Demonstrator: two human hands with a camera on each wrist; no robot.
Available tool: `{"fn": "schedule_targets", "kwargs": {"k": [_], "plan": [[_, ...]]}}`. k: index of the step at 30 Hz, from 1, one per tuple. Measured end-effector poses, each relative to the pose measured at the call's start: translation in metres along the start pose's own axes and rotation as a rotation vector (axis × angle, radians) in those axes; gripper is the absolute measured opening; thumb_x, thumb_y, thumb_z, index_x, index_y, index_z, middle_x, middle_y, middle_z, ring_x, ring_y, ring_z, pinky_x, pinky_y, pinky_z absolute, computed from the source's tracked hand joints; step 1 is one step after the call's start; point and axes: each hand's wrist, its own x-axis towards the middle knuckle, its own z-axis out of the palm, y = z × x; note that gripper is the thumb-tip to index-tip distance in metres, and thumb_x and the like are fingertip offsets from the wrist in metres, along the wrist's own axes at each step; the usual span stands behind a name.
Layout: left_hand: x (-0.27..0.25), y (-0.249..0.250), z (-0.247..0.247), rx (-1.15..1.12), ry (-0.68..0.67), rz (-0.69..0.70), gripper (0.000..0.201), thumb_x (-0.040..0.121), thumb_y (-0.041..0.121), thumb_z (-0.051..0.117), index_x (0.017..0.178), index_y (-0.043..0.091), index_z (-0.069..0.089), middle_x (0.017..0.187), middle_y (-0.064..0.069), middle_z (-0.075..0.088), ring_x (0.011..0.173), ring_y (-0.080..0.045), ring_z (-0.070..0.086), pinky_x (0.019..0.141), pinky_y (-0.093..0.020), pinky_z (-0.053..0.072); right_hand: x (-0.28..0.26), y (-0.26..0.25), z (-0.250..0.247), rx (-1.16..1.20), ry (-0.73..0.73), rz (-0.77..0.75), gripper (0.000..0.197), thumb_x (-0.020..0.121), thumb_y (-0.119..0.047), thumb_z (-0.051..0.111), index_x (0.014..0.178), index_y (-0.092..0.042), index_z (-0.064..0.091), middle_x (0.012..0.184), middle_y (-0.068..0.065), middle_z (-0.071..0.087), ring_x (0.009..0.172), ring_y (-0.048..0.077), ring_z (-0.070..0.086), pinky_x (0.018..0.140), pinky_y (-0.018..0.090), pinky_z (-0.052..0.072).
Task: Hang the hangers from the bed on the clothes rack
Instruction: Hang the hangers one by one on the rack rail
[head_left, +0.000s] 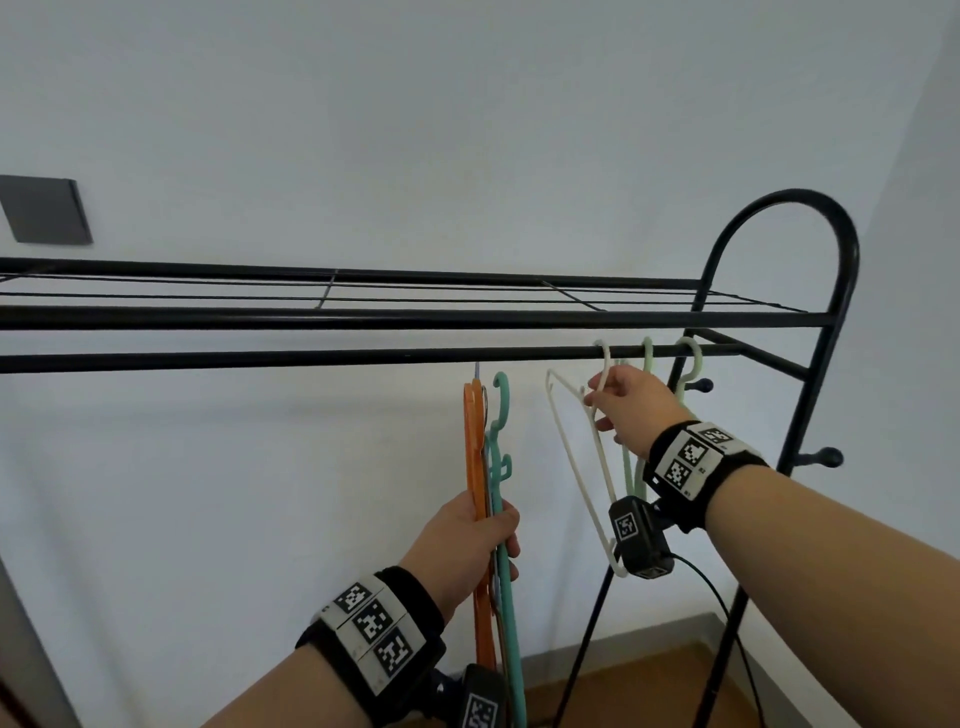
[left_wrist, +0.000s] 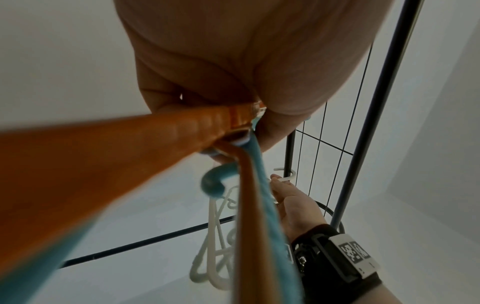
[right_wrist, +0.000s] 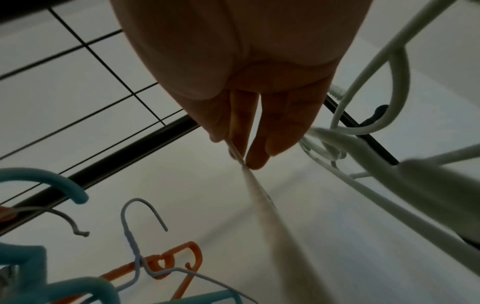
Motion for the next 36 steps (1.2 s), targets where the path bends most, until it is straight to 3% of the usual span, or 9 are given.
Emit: {"fn": "schedule_targets", "kwargs": {"k": [3,6,9,13,21,23,27,30,36], "plan": [[0.001,0.005,0.005,-0.046,0.007,-0.021,0.019,0.097,0.011,0.049,0.111,0.007,0.061,0.075,-0.007,0.066,0.057,-0.016,0.066,0.057,-0.027,0.056,-0.007,-0.002,-0.008,0.003,0.098,0.001,0.021,0.094,-0.028,0.062,0.114,-0.021,0.058,0.096,-0.002,0.064,0.08,0.018,0.069,0.072,0.041,0.062],[0.004,0.009,0.01,-0.082,0.009,-0.033,0.021,0.094,0.009,0.049,0.111,0.008,0.062,0.076,-0.007,0.068,0.057,-0.016,0.067,0.055,-0.026,0.055,-0.023,-0.017,-0.019,0.062,0.253,-0.085,0.01,0.093,-0.025,0.062,0.096,-0.017,0.057,0.082,-0.002,0.054,0.065,0.017,0.052,0.059,0.031,0.048],[0.005,0.014,0.019,-0.1,-0.021,-0.015,0.021,0.095,0.008,0.052,0.113,0.007,0.063,0.081,-0.009,0.071,0.062,-0.016,0.07,0.057,-0.023,0.056,-0.047,-0.042,-0.02,0.067,0.077,-0.167,0.022,0.094,-0.034,0.063,0.092,-0.013,0.063,0.076,0.001,0.059,0.064,0.016,0.054,0.058,0.03,0.047],[0.005,0.017,0.029,-0.088,-0.037,0.014,0.018,0.097,0.009,0.056,0.114,0.009,0.063,0.091,-0.012,0.074,0.074,-0.021,0.071,0.058,-0.02,0.056,-0.071,-0.058,-0.004,-0.164,-0.212,-0.219,0.03,0.094,-0.053,0.06,0.107,-0.028,0.07,0.088,-0.005,0.07,0.065,0.008,0.065,0.055,0.021,0.047],[0.002,0.013,0.025,0.009,-0.083,0.046,0.011,0.092,0.011,0.063,0.101,0.016,0.068,0.11,-0.011,0.074,0.079,-0.025,0.074,0.084,-0.042,0.062,-0.07,-0.054,0.017,-0.137,-0.166,-0.22,0.022,0.097,-0.042,0.06,0.107,-0.025,0.07,0.083,0.003,0.07,0.059,0.013,0.055,0.063,0.035,0.054],[0.0,0.01,0.022,0.002,-0.086,0.04,0.015,0.094,0.013,0.062,0.108,0.016,0.066,0.099,-0.007,0.079,0.079,-0.023,0.075,0.082,-0.039,0.062,-0.071,-0.054,0.022,-0.141,-0.171,-0.247,0.021,0.1,-0.036,0.056,0.101,-0.02,0.069,0.09,0.009,0.074,0.059,0.014,0.057,0.064,0.035,0.058],[-0.003,0.012,0.015,-0.115,-0.079,0.022,0.017,0.099,0.01,0.057,0.114,0.008,0.065,0.089,-0.006,0.081,0.065,-0.012,0.074,0.058,-0.02,0.056,-0.071,-0.053,0.031,-0.08,-0.135,-0.27,0.018,0.103,-0.028,0.052,0.103,-0.018,0.067,0.091,0.007,0.073,0.06,0.014,0.064,0.057,0.022,0.055],[-0.003,0.014,0.006,-0.173,-0.068,0.018,0.015,0.101,0.008,0.054,0.111,0.003,0.065,0.087,-0.011,0.08,0.06,-0.016,0.073,0.057,-0.025,0.057,-0.068,-0.055,0.036,-0.027,-0.089,-0.264,0.018,0.103,-0.026,0.051,0.106,-0.017,0.066,0.091,0.006,0.072,0.064,0.017,0.068,0.054,0.016,0.052],[-0.003,0.005,-0.009,-0.089,-0.054,0.01,0.017,0.102,0.01,0.051,0.113,0.007,0.063,0.083,-0.008,0.08,0.066,-0.022,0.072,0.066,-0.032,0.056,-0.047,-0.065,0.029,-0.015,-0.006,-0.248,0.018,0.102,-0.027,0.05,0.103,-0.016,0.065,0.088,0.01,0.069,0.072,0.028,0.073,0.068,0.041,0.064]]}}
